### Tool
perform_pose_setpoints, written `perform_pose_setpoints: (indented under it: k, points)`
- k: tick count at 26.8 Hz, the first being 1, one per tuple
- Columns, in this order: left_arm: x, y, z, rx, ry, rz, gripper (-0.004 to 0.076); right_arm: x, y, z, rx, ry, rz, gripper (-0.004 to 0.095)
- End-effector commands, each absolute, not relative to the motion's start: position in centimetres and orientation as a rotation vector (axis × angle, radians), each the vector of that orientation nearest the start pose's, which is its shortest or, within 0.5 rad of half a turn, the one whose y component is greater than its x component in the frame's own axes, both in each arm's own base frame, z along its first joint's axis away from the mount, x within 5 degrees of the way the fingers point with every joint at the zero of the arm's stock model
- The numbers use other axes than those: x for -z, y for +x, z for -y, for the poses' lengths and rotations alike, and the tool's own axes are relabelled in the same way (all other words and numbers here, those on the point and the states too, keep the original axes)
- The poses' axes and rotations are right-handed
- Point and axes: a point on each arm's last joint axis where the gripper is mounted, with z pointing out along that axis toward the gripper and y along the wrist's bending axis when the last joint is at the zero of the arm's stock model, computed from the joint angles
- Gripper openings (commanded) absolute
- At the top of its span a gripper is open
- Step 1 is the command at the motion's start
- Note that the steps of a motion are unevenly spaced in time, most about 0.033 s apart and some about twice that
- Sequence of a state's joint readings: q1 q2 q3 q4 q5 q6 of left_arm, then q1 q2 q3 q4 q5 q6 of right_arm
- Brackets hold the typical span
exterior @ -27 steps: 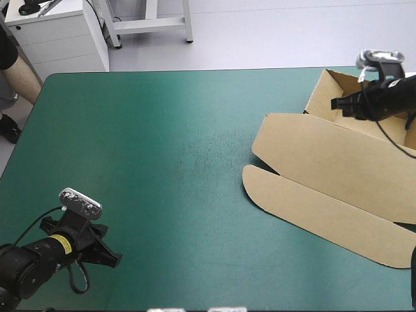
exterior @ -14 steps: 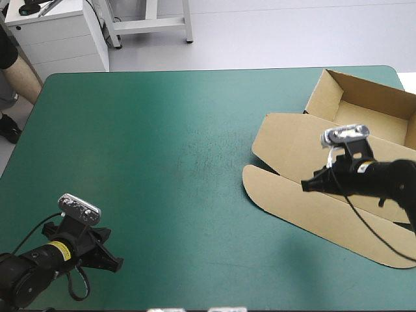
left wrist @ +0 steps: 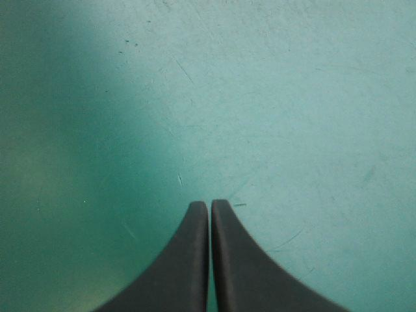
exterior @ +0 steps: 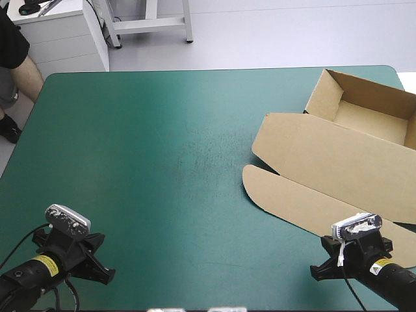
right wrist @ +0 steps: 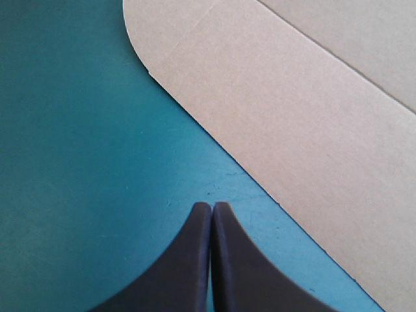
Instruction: Fold the box
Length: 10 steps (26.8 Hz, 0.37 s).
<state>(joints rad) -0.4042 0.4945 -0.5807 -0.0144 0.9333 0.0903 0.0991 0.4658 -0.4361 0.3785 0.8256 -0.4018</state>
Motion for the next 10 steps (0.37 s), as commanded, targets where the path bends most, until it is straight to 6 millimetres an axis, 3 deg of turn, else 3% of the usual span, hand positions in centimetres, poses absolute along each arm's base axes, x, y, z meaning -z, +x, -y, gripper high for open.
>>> perform_pose_setpoints:
  k: [1,10]
  points:
    - [-30.38,7.44,3.48,0.202,0.564,-2.199,-0.0008,-27.59,7.69,-3.30,-0.297,-0.392,-2.147,-0.0019]
    - [-29.57,7.45,3.50,0.201,0.570,-2.225,-0.0008,-27.60,7.67,-3.30,-0.299,-0.386,-2.148,-0.0019]
